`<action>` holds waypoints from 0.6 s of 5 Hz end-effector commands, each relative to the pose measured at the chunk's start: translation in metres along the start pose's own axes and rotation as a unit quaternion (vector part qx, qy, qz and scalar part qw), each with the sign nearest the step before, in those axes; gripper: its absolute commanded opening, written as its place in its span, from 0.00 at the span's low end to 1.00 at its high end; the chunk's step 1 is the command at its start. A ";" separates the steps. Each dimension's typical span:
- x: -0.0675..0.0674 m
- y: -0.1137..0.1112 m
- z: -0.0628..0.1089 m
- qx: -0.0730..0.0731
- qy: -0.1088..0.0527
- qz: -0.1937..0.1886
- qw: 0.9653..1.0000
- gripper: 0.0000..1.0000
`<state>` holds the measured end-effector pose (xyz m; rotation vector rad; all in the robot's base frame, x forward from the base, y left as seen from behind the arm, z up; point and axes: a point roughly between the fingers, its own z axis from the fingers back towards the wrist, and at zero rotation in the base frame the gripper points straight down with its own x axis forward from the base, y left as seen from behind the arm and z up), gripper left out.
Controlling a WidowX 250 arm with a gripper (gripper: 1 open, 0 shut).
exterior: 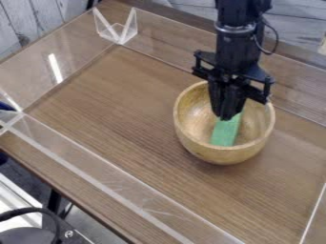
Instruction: Put the green block in the brown bowl
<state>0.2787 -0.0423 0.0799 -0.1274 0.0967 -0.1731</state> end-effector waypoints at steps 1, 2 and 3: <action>0.008 0.002 0.005 -0.001 -0.024 0.002 1.000 0.00; 0.012 0.001 -0.008 -0.014 -0.019 -0.003 1.000 0.00; 0.014 0.001 -0.026 -0.028 -0.011 -0.007 1.000 0.00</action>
